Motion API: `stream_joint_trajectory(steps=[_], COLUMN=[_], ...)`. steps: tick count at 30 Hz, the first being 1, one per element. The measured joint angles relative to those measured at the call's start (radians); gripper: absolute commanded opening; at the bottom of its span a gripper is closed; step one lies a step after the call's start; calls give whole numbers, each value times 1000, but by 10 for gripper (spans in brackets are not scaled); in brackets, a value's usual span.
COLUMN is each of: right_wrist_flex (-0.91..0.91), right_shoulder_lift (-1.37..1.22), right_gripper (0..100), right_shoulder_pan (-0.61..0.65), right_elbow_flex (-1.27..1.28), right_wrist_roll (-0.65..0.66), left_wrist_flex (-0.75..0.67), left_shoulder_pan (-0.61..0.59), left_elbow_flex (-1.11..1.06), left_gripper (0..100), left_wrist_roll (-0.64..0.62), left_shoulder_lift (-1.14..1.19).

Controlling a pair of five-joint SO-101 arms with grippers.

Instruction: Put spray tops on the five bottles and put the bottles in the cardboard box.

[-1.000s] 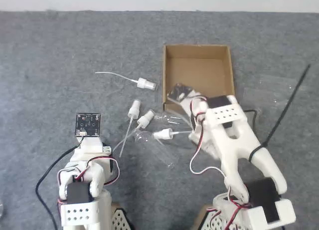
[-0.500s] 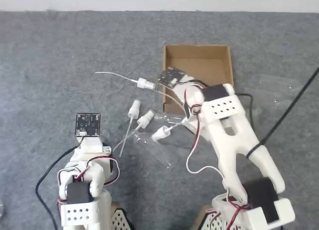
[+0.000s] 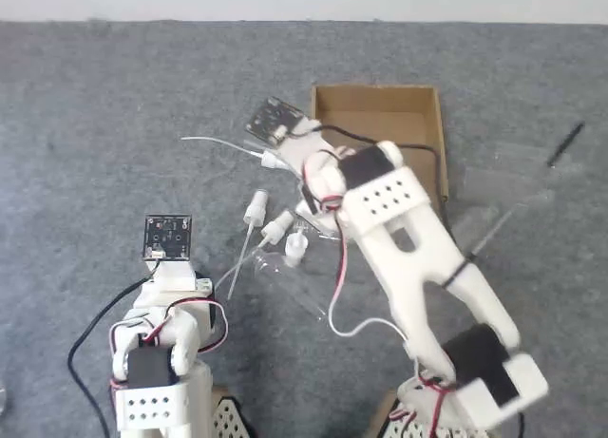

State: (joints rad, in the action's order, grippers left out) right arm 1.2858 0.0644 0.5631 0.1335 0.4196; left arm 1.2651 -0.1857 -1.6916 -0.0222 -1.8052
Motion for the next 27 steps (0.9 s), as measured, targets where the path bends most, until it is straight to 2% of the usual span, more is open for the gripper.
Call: stream_joint_trajectory(steps=[9,14,21,27], right_wrist_flex=[0,0,17,78], right_shoulder_lift=[-331,-491,-594,-594], right_gripper=[13,33,171,180], right_shoulder_pan=[20,61,118,115], right_elbow_flex=[-353,-493,-531,-531], right_wrist_roll=[-150,-178,-181,-181], left_wrist_flex=[0,0,0,0], left_shoulder_pan=[0,0,0,0], left_elbow_flex=[0,0,0,0], left_gripper=[12,12,12,12], left_wrist_roll=[0,0,0,0], left_shoulder_lift=[0,0,0,0])
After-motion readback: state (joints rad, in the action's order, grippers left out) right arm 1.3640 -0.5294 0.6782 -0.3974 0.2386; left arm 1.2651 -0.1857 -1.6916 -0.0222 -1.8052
